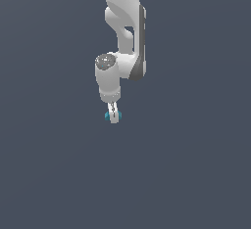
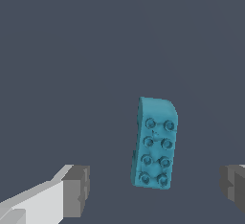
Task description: Pick up the object and move it to a goal position.
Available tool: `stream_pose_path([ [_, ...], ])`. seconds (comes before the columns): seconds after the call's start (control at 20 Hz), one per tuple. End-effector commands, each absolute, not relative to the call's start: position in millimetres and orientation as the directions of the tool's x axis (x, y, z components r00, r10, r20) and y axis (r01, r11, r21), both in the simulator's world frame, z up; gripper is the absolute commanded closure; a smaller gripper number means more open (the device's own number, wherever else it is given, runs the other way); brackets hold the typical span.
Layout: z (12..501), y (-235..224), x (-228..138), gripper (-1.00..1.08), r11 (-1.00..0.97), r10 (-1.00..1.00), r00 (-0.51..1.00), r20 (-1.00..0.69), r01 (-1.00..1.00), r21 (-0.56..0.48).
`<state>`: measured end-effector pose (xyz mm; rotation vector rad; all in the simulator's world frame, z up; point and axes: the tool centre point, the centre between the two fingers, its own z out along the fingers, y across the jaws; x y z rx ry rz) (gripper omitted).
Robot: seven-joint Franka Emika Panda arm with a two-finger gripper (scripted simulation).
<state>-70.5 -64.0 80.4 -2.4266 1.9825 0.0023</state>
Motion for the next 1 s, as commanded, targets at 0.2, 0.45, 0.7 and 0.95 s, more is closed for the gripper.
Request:
stream_pose_path([
  [0.2,74,-68,-78,-0.92,-0.107,-0.994,0.107,-0.001,-0.994,-0.001],
  [0.45,72,-68,-80,-0.92,-0.086,-0.996,0.086,0.000,-0.996,0.000],
  [0.7,67,-68,-80,-0.92,-0.091,-0.996,0.091,0.000,-0.996,0.000],
  [0.95,47,-68,-81,-0.92,-0.088,-0.996,0.088,0.000,-0.996,0.000],
])
